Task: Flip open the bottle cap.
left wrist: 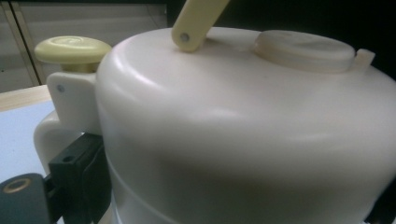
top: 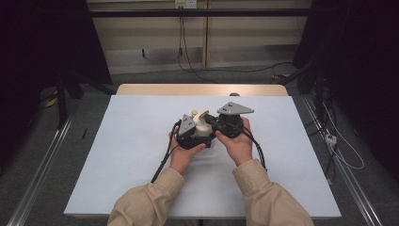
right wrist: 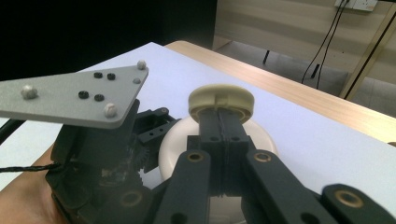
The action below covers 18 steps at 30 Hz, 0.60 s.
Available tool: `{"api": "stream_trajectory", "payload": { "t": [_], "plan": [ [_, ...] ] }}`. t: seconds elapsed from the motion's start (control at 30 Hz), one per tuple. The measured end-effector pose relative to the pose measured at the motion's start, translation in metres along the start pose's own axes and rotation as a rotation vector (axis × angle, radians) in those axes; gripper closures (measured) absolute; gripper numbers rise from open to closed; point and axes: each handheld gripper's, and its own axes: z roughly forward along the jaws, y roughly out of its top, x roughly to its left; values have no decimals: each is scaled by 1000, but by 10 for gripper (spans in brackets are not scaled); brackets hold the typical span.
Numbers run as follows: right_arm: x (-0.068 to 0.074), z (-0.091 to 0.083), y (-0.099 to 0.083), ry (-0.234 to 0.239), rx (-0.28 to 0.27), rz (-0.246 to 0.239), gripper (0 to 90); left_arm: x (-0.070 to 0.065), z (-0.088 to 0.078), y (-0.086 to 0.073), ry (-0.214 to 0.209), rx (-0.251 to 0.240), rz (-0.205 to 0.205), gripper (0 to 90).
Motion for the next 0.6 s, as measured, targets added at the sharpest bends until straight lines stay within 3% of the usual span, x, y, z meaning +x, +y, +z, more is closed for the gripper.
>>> {"api": "stream_trajectory", "payload": {
  "t": [0.6],
  "plan": [
    [0, 0, 3, -6, 2, -10, 900, 0, 0, 0, 1, 1, -1, 65]
  ]
}}
